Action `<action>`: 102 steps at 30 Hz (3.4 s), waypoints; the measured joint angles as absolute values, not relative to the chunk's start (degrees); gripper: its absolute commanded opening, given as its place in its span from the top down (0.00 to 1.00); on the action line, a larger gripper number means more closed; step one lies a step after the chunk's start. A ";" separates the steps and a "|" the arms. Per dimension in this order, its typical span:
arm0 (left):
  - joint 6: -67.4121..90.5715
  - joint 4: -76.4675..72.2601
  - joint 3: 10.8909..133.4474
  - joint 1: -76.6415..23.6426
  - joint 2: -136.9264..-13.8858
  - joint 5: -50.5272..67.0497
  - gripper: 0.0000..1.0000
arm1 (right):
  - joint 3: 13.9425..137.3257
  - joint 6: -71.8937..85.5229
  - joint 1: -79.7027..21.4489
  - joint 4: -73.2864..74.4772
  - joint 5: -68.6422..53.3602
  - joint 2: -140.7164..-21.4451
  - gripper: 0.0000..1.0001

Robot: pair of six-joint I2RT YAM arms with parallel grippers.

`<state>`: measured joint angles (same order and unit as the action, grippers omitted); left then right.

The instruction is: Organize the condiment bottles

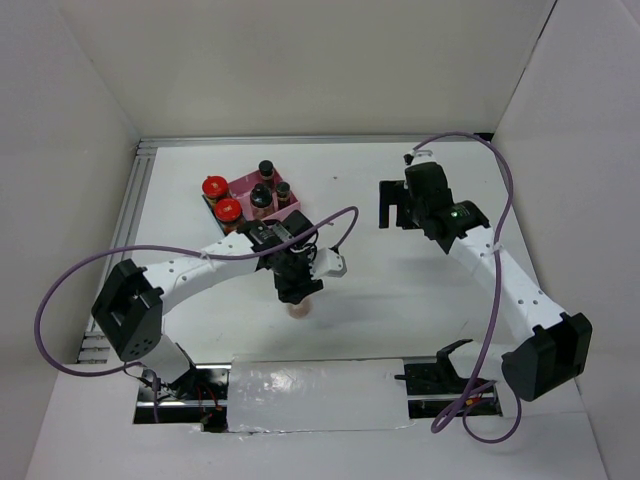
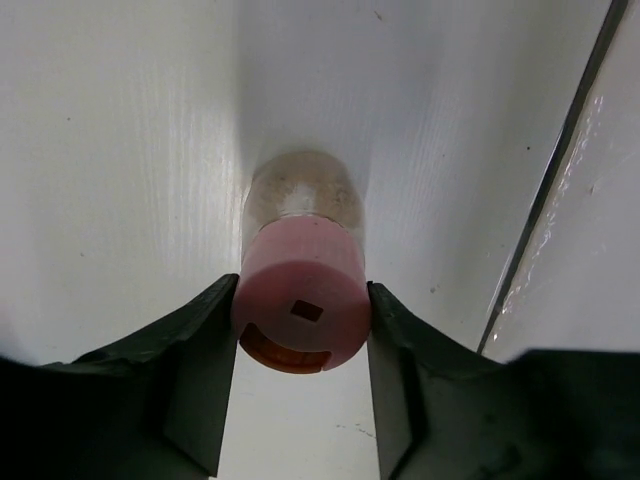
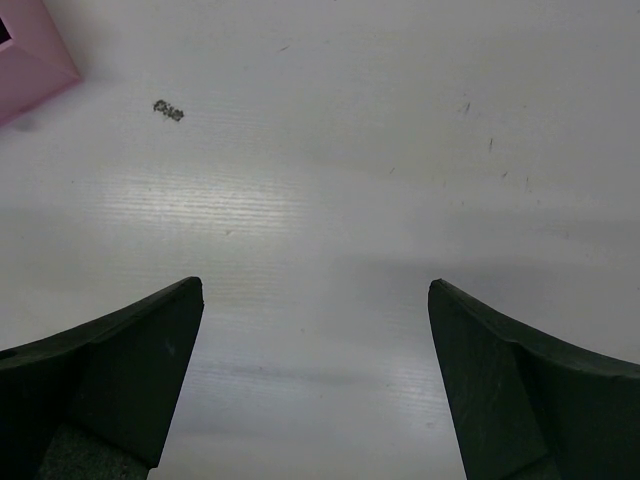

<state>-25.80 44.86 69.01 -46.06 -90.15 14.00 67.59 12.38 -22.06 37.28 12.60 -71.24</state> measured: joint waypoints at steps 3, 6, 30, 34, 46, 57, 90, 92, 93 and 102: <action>-25.17 44.53 69.01 -46.04 -90.15 14.00 0.86 | 67.13 12.36 -22.06 37.30 12.60 -71.22 0.00; -24.99 44.80 69.34 -45.54 -90.15 14.26 1.00 | 67.05 12.36 -22.06 37.41 12.62 -71.20 0.00; -14.92 40.56 115.09 -8.93 -103.98 13.43 1.00 | 67.07 12.40 -23.86 37.28 12.27 -74.85 0.00; -15.79 40.80 116.05 -8.73 -108.49 12.14 1.00 | 67.07 12.60 -24.80 37.26 12.84 -76.16 0.00; -19.51 41.17 116.14 -8.40 -112.29 9.02 1.00 | 67.07 12.62 -26.87 37.30 14.76 -77.30 0.00; -21.41 43.33 116.09 -8.58 -118.89 8.12 1.00 | 67.07 12.58 -27.24 37.30 15.14 -80.31 0.00; -25.41 46.54 117.45 -9.61 -125.75 8.95 0.78 | 68.64 10.83 -27.62 37.63 16.88 -85.58 0.00; -25.34 46.17 117.45 -9.56 -125.95 8.95 0.49 | 68.69 10.83 -27.62 37.65 16.95 -85.62 0.00; -25.30 46.04 117.45 -9.47 -125.95 8.95 0.41 | 68.69 10.83 -27.62 37.67 16.99 -85.62 0.00; -24.14 44.51 117.75 -8.73 -125.95 9.23 0.11 | 69.25 10.81 -27.73 37.82 17.15 -85.69 0.00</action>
<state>-24.14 44.51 117.75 -8.73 -125.95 9.23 69.25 10.81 -27.73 37.82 17.15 -85.69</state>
